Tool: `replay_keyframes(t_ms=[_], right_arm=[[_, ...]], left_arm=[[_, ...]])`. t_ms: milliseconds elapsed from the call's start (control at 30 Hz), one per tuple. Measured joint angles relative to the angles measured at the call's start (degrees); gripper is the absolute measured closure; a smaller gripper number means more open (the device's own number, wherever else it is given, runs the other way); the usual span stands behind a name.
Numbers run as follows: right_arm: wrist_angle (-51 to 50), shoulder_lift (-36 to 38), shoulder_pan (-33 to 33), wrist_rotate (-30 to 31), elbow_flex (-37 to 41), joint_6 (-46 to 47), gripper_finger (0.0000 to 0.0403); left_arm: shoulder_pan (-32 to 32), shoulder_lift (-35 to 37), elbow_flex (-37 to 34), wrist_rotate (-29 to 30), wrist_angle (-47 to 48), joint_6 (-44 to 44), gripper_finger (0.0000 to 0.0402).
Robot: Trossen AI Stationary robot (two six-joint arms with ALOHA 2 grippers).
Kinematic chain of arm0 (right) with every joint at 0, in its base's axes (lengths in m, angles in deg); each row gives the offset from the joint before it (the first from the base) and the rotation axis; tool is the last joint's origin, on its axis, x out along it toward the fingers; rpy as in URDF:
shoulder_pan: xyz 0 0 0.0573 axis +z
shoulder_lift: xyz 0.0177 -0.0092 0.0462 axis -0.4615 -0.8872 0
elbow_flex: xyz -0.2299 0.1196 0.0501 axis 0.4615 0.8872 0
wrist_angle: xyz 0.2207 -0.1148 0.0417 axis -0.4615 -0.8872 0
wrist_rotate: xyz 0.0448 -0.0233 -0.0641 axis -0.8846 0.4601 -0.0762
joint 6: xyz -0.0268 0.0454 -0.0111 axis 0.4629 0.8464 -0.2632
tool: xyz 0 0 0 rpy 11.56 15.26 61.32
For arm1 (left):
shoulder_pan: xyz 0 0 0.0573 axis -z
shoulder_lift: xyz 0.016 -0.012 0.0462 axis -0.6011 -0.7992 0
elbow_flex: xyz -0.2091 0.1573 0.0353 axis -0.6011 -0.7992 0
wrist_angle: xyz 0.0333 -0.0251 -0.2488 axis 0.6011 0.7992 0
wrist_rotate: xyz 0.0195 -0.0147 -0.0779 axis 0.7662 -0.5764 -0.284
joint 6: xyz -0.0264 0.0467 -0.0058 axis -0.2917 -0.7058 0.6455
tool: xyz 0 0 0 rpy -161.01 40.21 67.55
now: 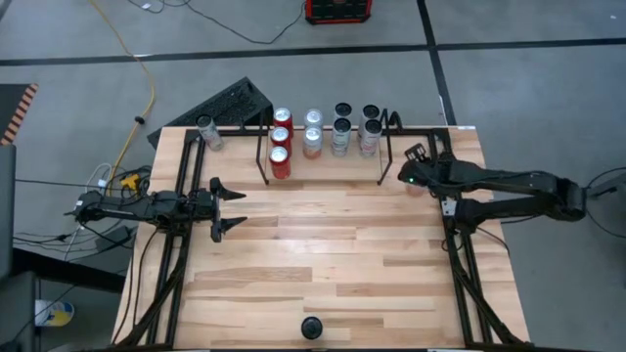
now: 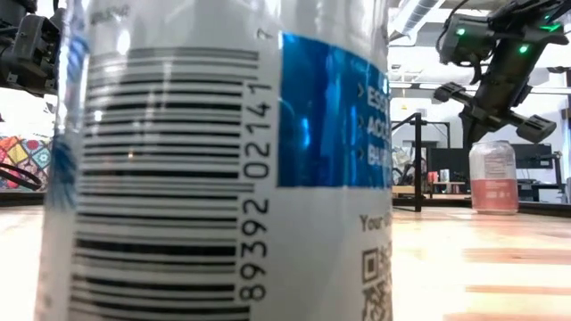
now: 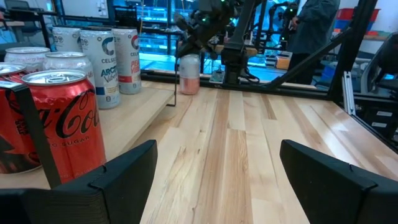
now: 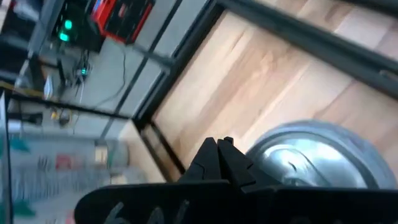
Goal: Place canned beverage on shelf
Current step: Put the orange white soda can on the shelf aligned with the other orange white soda can
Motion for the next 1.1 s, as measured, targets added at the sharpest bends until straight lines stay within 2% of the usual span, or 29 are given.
replay_keyframes(t_ms=[200,333,500,600,667,833,967,1100], right_arm=[[-0.1,3.2,5.2,-0.2,0.1,-0.1,0.0403],[-0.1,6.3,6.7,3.2,-0.3,-0.6,0.0403],[0.2,9.8,4.5,13.5,-1.2,-4.1,0.0403],[0.1,10.0,0.9,15.2,-1.2,-5.9,0.0403],[-0.1,9.4,-2.2,14.3,-1.0,-8.0,0.0403],[-3.7,6.0,-7.7,6.6,-1.0,-8.8,0.0403],[-6.4,3.2,-9.8,0.9,-0.9,-11.5,0.0403],[-6.9,1.6,-10.0,-2.4,-0.9,-14.0,0.0403]], left_arm=[[0.0,0.0,0.0,0.0,0.0,0.0,0.0074],[0.0,0.0,0.0,0.0,0.0,0.0,0.0074],[0.0,0.0,0.0,0.0,0.0,0.0,0.0074],[0.0,0.0,0.0,0.0,0.0,0.0,0.0074],[0.0,0.0,0.0,0.0,0.0,0.0,0.0074],[0.0,0.0,0.0,0.0,0.0,0.0,0.0074],[0.0,0.0,0.0,0.0,0.0,0.0,0.0074],[0.0,0.0,0.0,0.0,0.0,0.0,0.0074]])
